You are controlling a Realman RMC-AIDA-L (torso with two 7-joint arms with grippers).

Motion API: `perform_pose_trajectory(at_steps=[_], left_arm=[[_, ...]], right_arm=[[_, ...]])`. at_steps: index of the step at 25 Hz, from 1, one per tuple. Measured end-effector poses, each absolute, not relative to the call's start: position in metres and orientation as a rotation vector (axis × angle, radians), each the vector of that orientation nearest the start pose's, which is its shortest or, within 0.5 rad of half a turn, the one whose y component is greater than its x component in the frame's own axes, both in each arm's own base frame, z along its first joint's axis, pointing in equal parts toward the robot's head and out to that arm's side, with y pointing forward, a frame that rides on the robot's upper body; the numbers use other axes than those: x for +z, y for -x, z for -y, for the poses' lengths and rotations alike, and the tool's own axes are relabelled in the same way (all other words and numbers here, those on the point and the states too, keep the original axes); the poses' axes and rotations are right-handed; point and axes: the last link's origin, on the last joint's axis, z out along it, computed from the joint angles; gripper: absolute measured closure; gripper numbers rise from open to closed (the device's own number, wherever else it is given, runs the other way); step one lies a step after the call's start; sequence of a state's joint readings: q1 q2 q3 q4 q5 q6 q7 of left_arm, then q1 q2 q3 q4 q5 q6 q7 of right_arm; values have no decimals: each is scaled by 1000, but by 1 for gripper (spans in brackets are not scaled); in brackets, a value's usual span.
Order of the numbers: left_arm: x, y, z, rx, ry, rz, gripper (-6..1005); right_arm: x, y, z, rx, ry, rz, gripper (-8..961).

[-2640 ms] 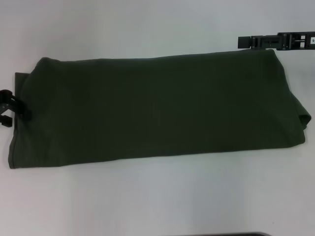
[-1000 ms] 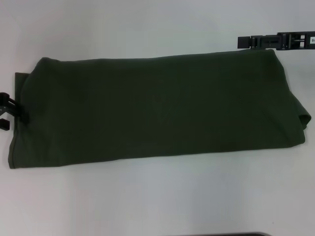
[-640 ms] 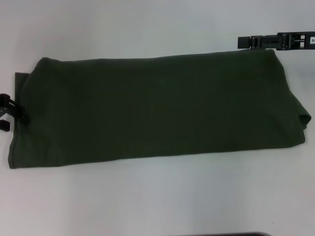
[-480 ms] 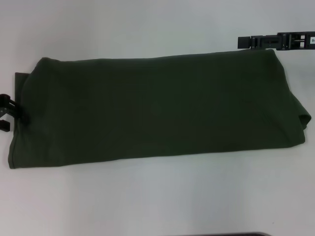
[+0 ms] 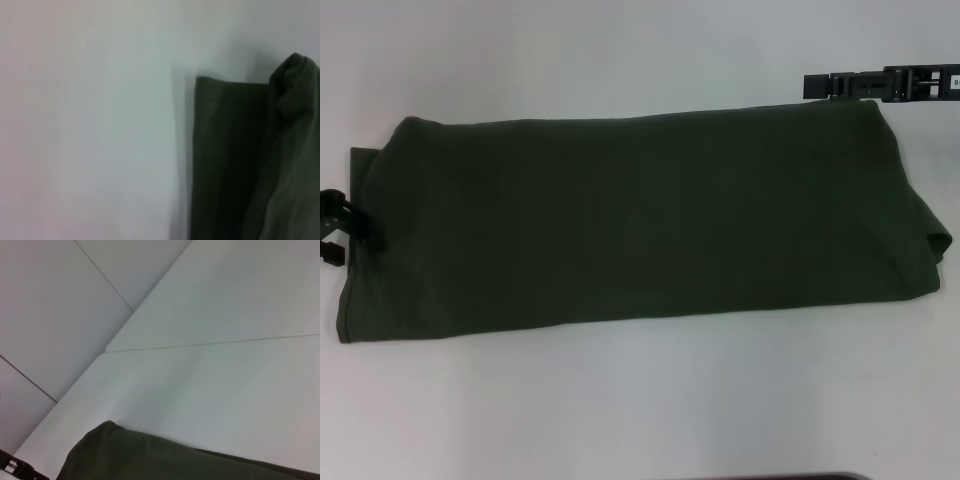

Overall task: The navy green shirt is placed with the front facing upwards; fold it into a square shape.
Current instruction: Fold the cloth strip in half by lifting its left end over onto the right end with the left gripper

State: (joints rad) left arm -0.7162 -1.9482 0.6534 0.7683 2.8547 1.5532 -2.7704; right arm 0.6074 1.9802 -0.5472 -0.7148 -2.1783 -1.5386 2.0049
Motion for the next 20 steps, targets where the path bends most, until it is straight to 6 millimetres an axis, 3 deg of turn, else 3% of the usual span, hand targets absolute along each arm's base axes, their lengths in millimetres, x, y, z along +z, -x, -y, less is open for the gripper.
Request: perform_pose_trajectory(at_steps=[20], left_arm=[[61,317,-357,-369,-2378,-2544,466]], right_arm=[[58,-276,-365,612,2457,-1339,150]])
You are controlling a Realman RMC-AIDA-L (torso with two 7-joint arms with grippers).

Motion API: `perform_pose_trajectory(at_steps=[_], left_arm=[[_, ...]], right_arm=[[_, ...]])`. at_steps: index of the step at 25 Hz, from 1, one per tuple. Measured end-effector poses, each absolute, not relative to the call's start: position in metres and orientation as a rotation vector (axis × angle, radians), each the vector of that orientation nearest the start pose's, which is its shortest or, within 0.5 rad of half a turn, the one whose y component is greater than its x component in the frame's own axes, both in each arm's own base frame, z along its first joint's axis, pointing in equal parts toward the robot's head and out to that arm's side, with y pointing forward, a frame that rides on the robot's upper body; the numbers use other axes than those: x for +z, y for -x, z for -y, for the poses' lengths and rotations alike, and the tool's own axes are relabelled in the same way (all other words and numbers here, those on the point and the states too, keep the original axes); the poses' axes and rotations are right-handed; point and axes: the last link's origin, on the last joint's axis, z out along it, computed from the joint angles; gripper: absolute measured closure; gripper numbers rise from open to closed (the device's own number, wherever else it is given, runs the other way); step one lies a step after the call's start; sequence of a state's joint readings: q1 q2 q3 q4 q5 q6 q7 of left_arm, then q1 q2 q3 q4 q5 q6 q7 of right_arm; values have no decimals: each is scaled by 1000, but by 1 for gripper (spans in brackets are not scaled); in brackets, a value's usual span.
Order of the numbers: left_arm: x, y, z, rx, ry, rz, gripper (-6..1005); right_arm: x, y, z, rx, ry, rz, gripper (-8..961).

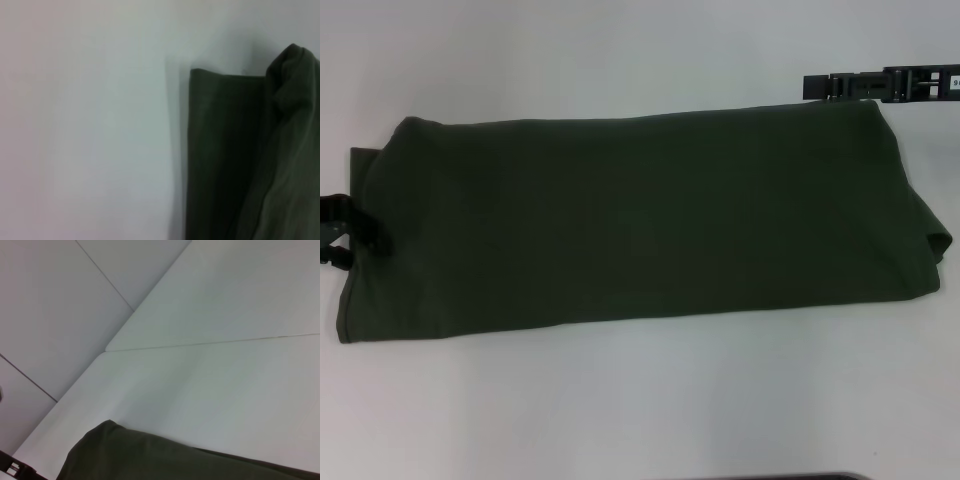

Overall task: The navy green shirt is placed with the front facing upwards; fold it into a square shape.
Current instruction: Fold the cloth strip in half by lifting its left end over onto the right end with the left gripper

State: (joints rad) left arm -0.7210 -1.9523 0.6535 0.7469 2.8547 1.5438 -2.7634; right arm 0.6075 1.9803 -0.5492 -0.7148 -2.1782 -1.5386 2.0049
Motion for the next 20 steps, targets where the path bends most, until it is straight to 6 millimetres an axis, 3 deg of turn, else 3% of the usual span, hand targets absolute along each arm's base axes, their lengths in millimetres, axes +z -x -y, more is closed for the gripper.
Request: perform_pose_trajectory(at_steps=[20], left_arm=[[50,307,-361,-395,-2392,-2477,466]], right_arm=[[57,-277,-365,611,2456,-1340,150]])
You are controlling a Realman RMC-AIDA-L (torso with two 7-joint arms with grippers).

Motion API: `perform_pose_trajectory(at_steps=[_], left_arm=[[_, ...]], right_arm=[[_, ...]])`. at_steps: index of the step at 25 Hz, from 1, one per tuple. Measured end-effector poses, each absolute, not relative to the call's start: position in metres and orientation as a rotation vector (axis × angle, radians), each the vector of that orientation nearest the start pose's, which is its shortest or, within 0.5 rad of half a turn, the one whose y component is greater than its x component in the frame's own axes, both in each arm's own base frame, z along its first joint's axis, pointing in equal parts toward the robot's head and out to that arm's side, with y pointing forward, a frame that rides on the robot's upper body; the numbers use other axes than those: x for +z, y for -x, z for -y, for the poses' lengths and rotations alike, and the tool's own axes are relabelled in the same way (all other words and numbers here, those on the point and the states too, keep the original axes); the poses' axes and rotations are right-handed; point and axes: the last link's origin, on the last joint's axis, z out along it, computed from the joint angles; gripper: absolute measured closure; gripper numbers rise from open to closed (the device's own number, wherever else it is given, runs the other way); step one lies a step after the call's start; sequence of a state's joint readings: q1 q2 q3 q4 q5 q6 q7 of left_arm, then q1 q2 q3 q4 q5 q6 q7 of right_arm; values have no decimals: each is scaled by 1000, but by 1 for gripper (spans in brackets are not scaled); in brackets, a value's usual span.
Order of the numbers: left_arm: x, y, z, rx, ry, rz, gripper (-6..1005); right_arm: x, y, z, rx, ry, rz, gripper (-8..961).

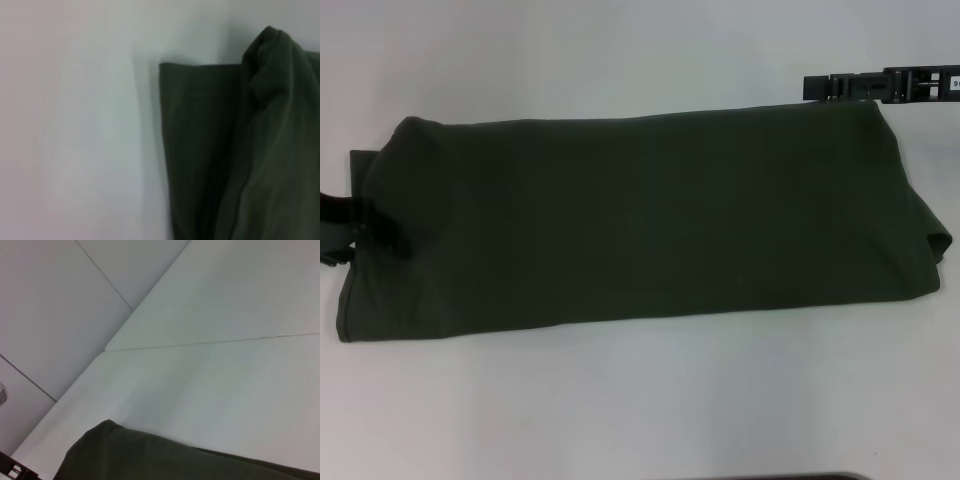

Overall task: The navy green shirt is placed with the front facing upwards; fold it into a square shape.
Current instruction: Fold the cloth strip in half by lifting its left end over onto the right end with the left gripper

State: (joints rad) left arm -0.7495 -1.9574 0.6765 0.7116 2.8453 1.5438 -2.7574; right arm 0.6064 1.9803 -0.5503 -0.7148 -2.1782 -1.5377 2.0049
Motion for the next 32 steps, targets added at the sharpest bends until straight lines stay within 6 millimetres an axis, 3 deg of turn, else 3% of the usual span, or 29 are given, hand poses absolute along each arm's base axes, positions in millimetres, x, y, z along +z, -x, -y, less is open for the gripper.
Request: perform_pose_trajectory(at_steps=[12,22,32], left_arm=[[45,297,-365,-406,-2448,-2382,502],[46,299,-364,-419,-2452,-2379,937],[46,296,-364,-417,-2465,-2356,974]], right_arm=[[58,-277,-366,608,2447,-1337,150],[58,-277,-366,608,2446,-1336,150],[58,-277,-366,608,2446,-1337,150]])
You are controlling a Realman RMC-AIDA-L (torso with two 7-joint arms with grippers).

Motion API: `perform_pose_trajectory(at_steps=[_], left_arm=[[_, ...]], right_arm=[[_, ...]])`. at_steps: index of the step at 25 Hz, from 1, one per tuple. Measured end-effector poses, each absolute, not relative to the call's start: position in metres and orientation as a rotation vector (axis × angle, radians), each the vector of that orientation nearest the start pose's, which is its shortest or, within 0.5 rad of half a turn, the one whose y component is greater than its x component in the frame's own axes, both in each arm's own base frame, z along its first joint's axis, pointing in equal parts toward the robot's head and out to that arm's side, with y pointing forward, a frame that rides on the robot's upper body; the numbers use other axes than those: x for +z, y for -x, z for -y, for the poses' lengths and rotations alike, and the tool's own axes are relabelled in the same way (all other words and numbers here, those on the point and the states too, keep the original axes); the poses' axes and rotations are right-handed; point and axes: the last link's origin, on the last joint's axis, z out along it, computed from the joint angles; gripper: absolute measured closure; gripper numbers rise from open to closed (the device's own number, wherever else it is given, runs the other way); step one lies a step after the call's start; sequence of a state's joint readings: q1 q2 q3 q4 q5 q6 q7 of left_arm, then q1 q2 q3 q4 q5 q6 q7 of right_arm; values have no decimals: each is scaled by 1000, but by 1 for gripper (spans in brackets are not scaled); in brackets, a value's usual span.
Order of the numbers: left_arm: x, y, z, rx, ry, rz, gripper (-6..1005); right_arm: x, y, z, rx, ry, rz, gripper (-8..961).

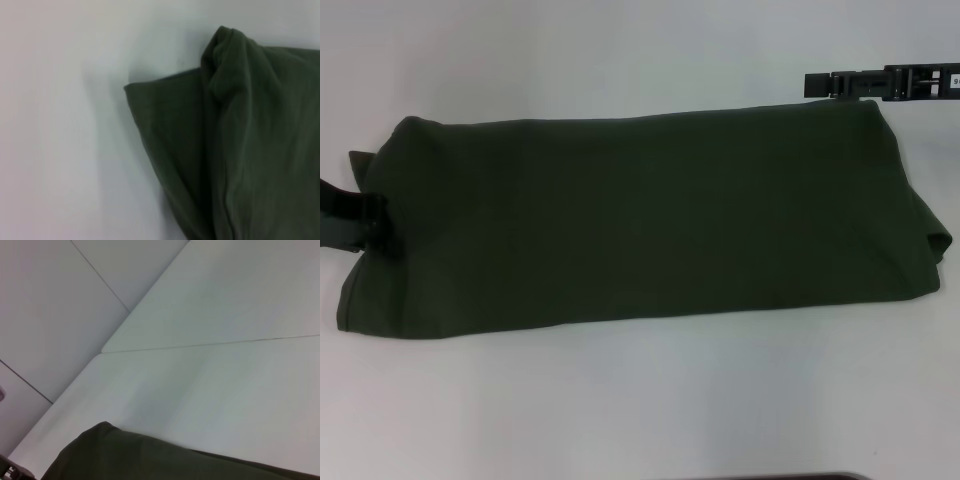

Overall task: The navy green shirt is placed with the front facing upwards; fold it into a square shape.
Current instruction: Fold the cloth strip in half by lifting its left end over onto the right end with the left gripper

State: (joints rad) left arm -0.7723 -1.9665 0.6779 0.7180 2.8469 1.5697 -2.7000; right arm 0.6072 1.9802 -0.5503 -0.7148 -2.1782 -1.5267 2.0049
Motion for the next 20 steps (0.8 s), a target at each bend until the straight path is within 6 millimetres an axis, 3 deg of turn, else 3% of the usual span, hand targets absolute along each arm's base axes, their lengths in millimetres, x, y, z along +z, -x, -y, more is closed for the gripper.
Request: perform_pose_trajectory(at_steps=[20], left_arm=[[55,290,-365,318,2077,1937,981]], right_arm=[[62,-283,-364,603,2429,-1342,150]])
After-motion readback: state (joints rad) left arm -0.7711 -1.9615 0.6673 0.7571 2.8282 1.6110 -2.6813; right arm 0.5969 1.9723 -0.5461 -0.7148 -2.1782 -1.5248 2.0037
